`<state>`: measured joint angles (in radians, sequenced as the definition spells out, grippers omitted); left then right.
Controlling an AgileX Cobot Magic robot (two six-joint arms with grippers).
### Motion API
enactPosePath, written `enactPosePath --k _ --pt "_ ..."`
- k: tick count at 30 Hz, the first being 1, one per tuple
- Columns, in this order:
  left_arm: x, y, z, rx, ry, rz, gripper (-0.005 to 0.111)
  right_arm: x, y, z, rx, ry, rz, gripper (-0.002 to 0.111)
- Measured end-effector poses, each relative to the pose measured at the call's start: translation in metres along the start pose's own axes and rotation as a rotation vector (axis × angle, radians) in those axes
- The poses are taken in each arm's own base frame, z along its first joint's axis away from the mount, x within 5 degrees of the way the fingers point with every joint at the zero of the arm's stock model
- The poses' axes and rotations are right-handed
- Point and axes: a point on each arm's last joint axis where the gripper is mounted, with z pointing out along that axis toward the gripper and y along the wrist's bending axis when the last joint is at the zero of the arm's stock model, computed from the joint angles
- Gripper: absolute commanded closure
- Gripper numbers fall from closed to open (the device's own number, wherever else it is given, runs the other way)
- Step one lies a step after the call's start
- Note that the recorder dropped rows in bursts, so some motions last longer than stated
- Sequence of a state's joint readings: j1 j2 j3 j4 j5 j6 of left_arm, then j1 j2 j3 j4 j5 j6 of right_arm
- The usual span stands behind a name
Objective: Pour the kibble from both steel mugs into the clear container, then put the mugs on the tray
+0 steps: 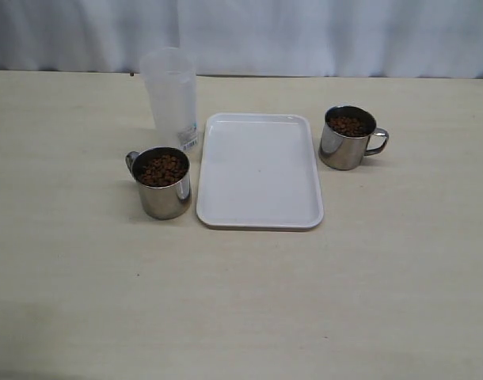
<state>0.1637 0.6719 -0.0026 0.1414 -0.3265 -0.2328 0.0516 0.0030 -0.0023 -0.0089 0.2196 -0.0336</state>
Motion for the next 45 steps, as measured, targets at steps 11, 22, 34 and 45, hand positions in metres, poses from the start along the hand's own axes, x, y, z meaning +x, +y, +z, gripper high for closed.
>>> enactPosePath --k 11,22,34,45 --pt "-0.004 -0.018 0.012 0.198 -0.077 0.128 0.107 0.0 0.0 0.0 0.0 0.0 0.0 0.103" --pt "0.037 -0.027 0.059 0.383 0.115 0.201 0.107 0.0 0.0 0.0 0.0 0.0 0.0 0.103" --pt "0.061 -0.04 0.111 0.614 0.165 0.269 0.107 0.0 0.0 0.0 0.0 -0.002 0.0 0.103" --pt "0.059 -0.047 0.124 0.738 0.176 0.344 0.094 0.0 0.0 0.0 0.0 -0.002 0.0 0.103"
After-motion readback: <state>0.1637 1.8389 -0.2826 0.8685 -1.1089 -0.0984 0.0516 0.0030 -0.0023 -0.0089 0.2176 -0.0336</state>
